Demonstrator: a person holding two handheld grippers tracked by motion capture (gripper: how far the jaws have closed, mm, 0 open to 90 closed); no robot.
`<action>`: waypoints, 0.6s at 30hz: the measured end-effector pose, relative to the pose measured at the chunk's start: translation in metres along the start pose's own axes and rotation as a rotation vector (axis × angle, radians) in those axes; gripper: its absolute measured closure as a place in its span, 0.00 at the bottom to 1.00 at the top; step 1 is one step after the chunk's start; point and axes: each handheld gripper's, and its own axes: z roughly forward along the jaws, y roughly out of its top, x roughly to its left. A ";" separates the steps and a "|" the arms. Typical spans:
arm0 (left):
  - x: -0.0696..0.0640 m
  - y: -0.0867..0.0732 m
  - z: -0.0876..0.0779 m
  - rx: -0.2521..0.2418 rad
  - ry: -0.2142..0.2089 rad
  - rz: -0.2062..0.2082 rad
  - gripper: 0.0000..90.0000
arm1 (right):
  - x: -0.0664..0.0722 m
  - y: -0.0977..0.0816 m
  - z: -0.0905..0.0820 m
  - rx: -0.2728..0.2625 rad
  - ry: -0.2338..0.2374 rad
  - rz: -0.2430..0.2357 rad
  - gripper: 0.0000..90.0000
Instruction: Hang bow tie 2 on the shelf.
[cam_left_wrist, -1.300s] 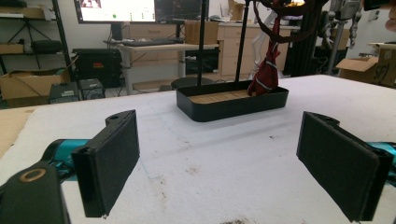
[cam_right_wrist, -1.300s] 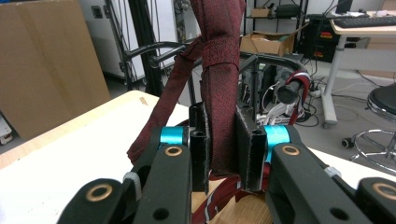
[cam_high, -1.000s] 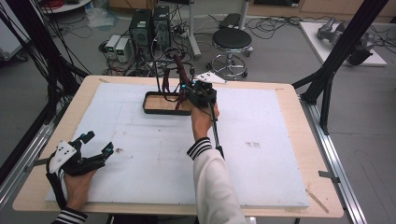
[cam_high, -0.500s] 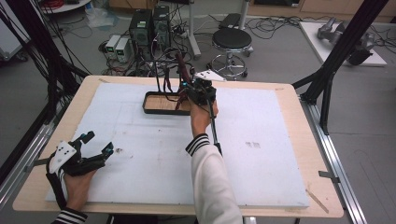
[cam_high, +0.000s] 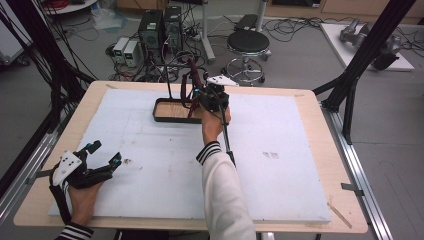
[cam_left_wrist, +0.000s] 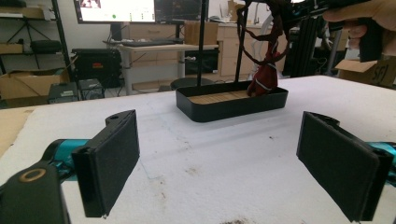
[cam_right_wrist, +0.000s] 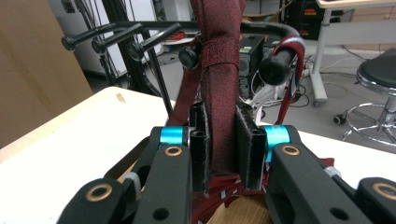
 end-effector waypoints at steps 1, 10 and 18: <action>0.000 0.000 0.000 0.000 0.000 0.000 0.15 | 0.000 -0.001 0.001 0.001 -0.003 0.000 0.86; 0.000 0.000 0.000 0.000 0.000 0.000 0.15 | -0.003 -0.003 0.005 0.022 -0.023 0.009 0.86; 0.000 0.000 0.000 0.001 0.000 0.001 0.15 | -0.005 -0.005 0.006 0.060 -0.034 0.001 0.87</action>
